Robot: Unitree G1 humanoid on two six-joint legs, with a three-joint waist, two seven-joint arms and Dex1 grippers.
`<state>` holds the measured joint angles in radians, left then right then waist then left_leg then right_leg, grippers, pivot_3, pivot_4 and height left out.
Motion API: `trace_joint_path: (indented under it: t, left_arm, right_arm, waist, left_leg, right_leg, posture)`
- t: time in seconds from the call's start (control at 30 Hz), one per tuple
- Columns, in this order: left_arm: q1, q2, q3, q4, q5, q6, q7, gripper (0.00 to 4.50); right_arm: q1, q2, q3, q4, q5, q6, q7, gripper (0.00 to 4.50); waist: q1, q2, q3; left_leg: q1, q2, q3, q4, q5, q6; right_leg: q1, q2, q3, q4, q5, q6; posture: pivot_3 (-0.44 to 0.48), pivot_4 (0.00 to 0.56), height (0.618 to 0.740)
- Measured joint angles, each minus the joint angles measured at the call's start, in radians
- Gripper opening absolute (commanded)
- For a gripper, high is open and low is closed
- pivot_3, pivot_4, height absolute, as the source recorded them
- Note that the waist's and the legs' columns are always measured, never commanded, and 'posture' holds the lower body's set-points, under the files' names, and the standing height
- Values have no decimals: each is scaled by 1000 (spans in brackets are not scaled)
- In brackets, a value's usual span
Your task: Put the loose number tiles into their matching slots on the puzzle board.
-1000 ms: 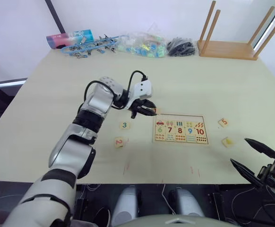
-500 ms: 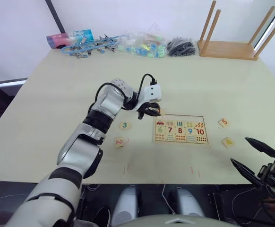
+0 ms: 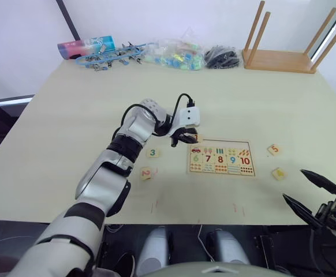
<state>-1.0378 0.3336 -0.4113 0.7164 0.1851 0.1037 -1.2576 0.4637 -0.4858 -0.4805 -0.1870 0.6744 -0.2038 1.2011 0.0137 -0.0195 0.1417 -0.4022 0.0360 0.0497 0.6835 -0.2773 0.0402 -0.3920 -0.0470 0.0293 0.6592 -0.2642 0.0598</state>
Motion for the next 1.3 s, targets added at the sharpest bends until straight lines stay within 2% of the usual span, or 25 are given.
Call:
trace_joint_path:
  t: [0.4, 1.3]
  left_arm:
    - [-20, -19, 3, 44, 9, -2, 6, 968]
    - [-21, -31, 4, 85, 22, -33, 0, 968]
  right_arm:
    - [55, 1, -27, 19, 1, -40, 20, 4500]
    - [50, 0, -40, 59, 2, -62, 47, 4500]
  waist:
    - [0, 0, 0]
    - [0, 0, 0]
  left_leg:
    - [0, 0, 0, 0, 0, 0]
    - [0, 0, 0, 0, 0, 0]
  right_leg:
    - [0, 0, 0, 0, 0, 0]
    - [0, 0, 0, 0, 0, 0]
  posture:
    - [0, 150, 737]
    - [0, 150, 737]
